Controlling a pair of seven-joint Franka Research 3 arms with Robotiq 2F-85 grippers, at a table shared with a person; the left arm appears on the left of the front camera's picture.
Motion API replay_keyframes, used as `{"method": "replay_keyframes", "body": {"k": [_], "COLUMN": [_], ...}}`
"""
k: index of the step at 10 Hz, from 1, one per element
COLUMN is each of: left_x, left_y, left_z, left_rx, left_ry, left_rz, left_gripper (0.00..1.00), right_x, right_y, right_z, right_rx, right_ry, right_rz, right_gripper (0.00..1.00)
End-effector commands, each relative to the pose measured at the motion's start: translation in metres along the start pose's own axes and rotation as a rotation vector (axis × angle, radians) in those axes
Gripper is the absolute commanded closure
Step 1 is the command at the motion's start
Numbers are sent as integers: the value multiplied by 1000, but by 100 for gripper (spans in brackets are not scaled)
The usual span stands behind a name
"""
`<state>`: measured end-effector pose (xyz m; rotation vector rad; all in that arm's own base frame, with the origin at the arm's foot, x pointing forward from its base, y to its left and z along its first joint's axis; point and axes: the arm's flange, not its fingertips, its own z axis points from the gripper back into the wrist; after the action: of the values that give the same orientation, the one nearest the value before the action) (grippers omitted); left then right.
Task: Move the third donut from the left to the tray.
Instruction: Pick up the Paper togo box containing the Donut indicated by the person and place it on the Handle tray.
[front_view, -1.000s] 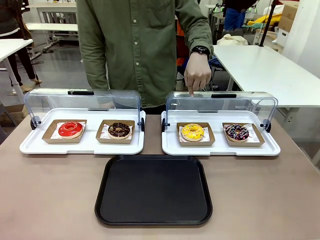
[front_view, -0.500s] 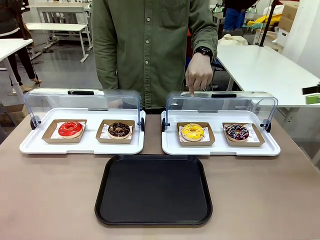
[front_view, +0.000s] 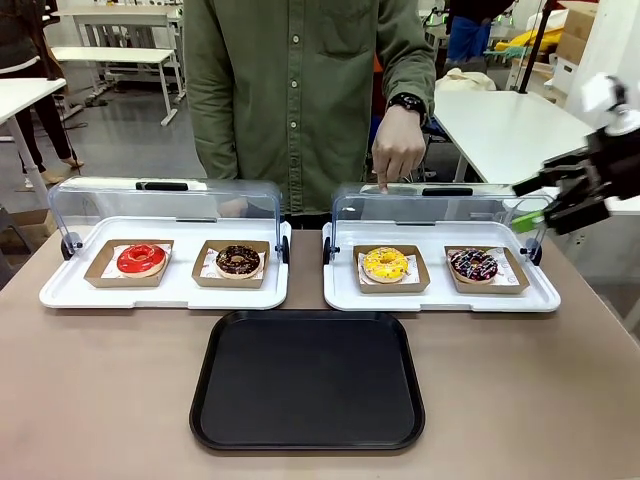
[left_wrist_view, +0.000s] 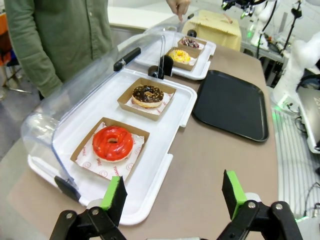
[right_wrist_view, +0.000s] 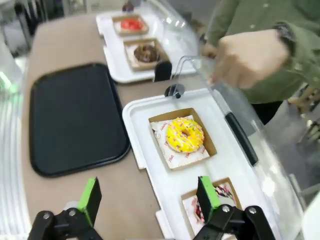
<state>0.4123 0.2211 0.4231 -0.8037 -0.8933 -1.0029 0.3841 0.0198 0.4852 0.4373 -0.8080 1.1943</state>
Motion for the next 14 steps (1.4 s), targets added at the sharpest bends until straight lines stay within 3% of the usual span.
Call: {"method": "replay_keyframes", "body": {"k": [1, 4, 8, 9, 10, 11, 14], "left_x": [2, 2, 2, 2, 2, 2, 2], "left_y": [-1, -1, -1, -1, -1, -1, -1], "left_z": [1, 1, 1, 1, 1, 1, 1], "left_rx": [-1, -1, -1, -1, -1, -1, -1], "left_ry": [-1, -1, -1, -1, -1, -1, -1], "left_rz": [-6, -6, -6, -6, -6, -6, -6], "left_gripper": [0, 0, 0, 0, 0, 0, 0], "right_x": [4, 1, -3, -5, -1, 2, 2], "right_y": [10, 33, 30, 26, 23, 27, 27], "right_z": [-38, -92, -140, -145, -141, -137, -137], "right_rx": [-76, -138, -194, -205, -240, -171, -171], "right_ry": [130, 231, 307, 306, 231, 330, 330], "right_rz": [66, 210, 289, 306, 287, 263, 263], "right_gripper": [0, 0, 0, 0, 0, 0, 0]}}
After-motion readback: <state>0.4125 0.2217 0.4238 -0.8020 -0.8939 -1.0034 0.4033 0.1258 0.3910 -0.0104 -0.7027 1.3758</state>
